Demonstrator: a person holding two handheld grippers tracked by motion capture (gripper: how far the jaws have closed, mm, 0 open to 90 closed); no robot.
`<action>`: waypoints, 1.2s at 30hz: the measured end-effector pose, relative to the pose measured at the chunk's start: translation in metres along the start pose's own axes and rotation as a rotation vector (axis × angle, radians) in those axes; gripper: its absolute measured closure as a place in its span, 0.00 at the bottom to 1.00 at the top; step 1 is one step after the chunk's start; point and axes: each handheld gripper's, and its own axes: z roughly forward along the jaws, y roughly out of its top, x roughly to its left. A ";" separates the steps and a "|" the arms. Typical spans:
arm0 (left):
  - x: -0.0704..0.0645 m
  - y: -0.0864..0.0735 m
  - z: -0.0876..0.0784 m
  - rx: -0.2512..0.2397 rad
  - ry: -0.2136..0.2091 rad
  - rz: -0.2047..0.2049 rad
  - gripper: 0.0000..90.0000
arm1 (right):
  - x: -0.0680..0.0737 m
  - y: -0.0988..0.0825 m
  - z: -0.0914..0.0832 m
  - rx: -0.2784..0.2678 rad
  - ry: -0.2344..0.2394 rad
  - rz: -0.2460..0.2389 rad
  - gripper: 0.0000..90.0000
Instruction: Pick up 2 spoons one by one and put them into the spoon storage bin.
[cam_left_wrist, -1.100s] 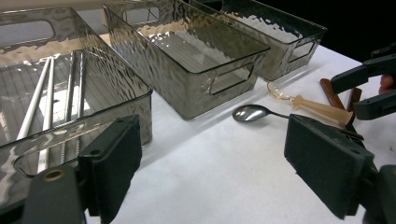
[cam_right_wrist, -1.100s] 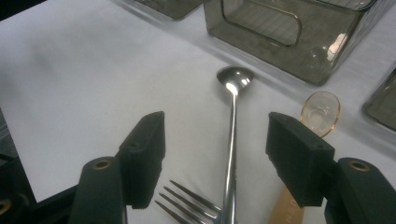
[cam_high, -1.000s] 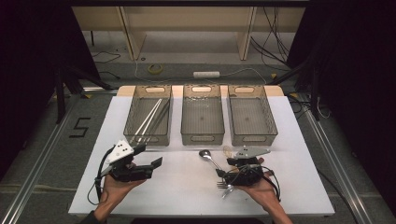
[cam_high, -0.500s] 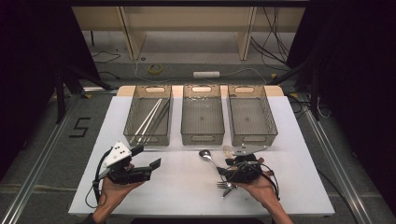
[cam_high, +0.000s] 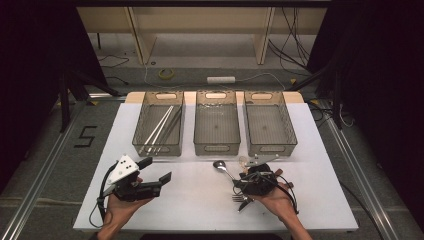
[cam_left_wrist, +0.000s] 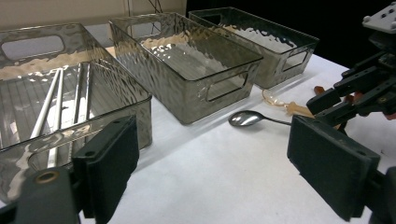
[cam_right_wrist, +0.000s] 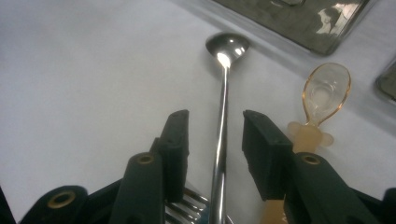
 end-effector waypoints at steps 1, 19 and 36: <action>0.000 0.000 0.000 0.000 -0.002 -0.003 0.18 | 0.000 0.000 0.001 0.008 -0.004 -0.003 0.69; -0.001 -0.001 0.000 0.013 -0.015 -0.006 0.18 | 0.002 0.007 0.021 0.103 -0.051 -0.029 0.78; -0.003 -0.001 0.001 0.022 -0.015 0.006 0.18 | 0.003 0.012 0.033 0.173 -0.067 -0.031 0.92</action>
